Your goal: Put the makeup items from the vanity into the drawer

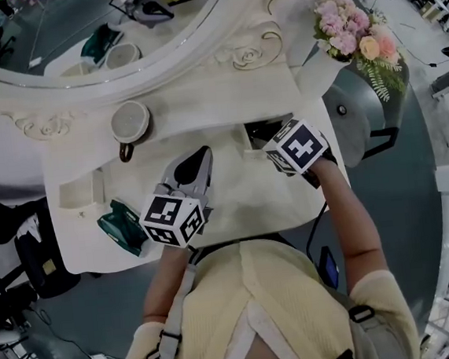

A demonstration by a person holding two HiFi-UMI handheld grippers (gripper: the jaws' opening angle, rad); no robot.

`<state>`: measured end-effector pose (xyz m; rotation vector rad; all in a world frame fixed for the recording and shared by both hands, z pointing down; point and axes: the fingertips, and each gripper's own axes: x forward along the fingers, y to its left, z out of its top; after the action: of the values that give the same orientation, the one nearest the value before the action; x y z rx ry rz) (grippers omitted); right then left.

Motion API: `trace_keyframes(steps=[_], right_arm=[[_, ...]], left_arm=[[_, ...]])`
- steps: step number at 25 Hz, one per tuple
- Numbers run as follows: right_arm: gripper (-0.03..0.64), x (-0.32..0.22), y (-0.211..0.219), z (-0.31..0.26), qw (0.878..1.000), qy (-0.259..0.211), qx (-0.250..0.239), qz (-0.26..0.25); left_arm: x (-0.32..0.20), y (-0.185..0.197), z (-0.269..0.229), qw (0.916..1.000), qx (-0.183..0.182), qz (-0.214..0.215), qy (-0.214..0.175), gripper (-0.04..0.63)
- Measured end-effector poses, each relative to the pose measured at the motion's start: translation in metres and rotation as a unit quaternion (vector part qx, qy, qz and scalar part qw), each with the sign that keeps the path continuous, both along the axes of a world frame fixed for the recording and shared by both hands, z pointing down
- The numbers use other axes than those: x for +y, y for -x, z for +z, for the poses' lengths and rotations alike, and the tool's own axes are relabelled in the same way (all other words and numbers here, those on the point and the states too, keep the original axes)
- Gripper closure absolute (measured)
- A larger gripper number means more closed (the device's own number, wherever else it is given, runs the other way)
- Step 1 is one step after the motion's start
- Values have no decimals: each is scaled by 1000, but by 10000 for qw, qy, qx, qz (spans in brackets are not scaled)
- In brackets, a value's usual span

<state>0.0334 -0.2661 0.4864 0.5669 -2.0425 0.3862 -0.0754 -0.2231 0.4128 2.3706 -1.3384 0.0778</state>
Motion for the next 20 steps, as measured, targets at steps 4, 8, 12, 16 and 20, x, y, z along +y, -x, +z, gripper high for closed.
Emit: trace_keyframes(steps=[4,8,12,16,20], right_arm=[[488,3,1,-9,9998,-105,-179,60],[488,6,2,-19,9989,-222,-389,142],[489,7,1,-30,9968,-394,-637,280],[495,11,4,-47,9919,-518,-1073,451],[509,14,4,-56,9874,-700,-1296,571]], left_arm=[[0,1,0,10000,10,-2,-1,600],[-1,2,-1,10000,-6,2,9,600],[-1,5,-1,10000,-22,-17,13,600],[-1,9,-1,10000,-34,-72,23,600],[0,11,-1,9999,-61,-90,57,600]])
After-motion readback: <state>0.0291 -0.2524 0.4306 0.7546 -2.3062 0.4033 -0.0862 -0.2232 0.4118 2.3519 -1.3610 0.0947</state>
